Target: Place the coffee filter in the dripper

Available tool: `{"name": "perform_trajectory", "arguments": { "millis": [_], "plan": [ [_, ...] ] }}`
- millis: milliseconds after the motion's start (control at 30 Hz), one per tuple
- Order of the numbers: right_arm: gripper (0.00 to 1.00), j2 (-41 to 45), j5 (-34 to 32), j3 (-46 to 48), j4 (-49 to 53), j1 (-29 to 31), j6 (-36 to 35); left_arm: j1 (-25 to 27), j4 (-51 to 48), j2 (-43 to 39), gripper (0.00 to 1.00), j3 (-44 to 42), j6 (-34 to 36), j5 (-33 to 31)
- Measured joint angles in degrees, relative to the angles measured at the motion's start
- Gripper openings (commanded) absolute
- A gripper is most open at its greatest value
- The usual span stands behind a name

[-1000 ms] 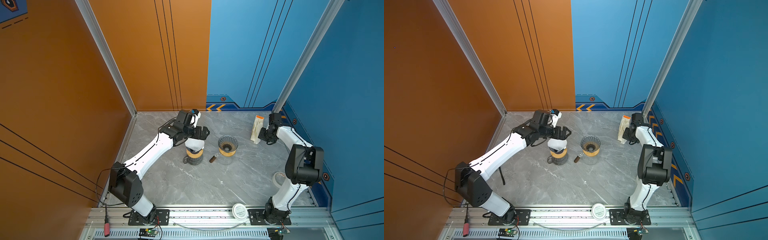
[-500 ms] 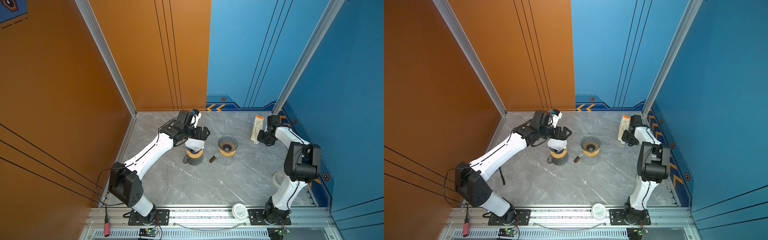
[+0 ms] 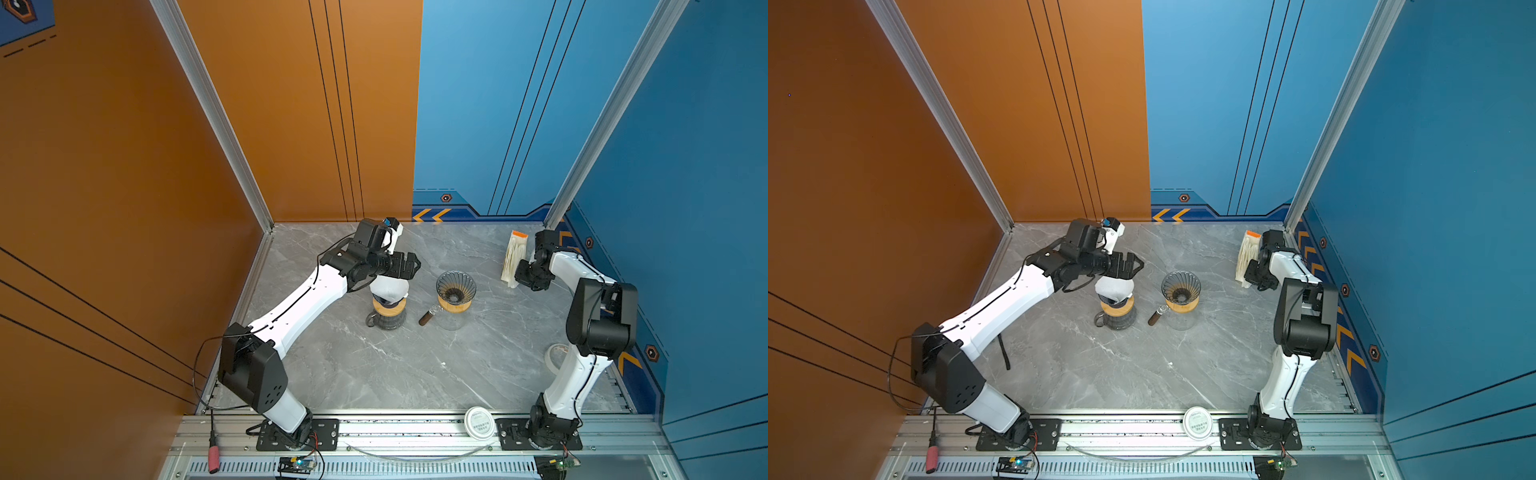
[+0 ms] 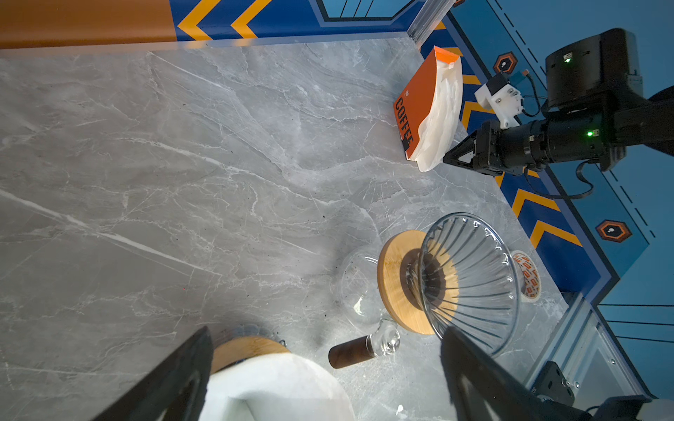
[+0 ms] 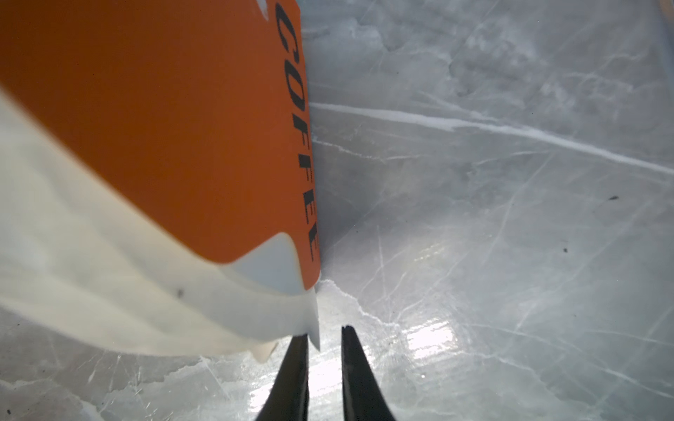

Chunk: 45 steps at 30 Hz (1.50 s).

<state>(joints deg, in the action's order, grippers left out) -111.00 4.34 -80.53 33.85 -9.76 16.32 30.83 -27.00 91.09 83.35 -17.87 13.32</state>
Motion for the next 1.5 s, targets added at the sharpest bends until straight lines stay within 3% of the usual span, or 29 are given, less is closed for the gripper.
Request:
{"name": "perform_trajectory", "arguments": {
  "millis": [333, 600, 767, 1500],
  "plan": [
    [0.18, -0.96, 0.09, -0.61, -0.15, 0.0, -0.02, 0.11, -0.04, 0.39, 0.98, 0.04, -0.02, 0.0],
    [0.1, -2.19, 0.02, -1.29, -1.7, 0.0, -0.02, 0.37, -0.28, 0.55, 0.98, 0.39, -0.02, 0.0],
    [0.0, -2.19, 0.02, -1.38, -2.43, 0.0, -0.04, 0.37, -0.44, 0.55, 0.98, 0.9, -0.02, 0.0],
    [0.0, 3.89, 0.0, -1.11, -1.66, 0.07, 0.0, 0.55, -0.83, 0.98, 0.98, 1.53, 0.0, 0.0]
  ]
}}
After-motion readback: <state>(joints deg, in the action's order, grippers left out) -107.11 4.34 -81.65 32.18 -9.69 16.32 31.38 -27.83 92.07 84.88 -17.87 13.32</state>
